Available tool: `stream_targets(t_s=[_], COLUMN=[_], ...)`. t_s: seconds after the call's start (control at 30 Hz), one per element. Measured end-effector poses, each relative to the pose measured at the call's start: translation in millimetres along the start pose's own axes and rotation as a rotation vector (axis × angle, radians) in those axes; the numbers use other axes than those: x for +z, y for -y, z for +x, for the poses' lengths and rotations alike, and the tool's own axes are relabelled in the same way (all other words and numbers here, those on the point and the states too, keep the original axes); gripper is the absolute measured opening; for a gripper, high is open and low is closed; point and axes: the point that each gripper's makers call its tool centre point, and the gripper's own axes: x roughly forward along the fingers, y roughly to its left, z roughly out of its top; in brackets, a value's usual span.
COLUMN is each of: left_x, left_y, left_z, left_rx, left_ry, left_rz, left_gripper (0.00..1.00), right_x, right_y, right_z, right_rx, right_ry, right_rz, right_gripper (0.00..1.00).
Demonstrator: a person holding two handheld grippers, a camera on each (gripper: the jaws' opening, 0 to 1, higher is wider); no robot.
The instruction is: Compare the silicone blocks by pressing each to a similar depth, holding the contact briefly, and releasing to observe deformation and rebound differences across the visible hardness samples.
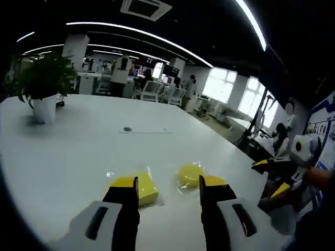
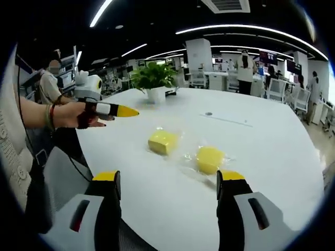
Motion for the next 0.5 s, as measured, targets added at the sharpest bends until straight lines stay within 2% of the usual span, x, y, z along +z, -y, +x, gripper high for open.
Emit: stream_targets(t_s=[0.23,0.33,0.5], left_x=[-10.4,-14.4,-26.1], left_y=[-5.9,-9.5,-14.0], left_z=[-54,-71,-90], left_rx=[0.048,0.060,0.078], left_ry=[0.037,0.057,0.042], left_rz=[0.045,0.024,0.037], left_gripper=[0.43,0.46,0.53], right_x=[-10.8,-17.9,-30.4], right_y=[-3,-5,-14], right_z=[-12,-17,-23], right_rx=[-0.031,-0.047,-0.054], right_ry=[0.002,-0.001,-0.014], right_rz=[0.008,0.027,0.040], right_gripper=[0.72,0.71,0.69])
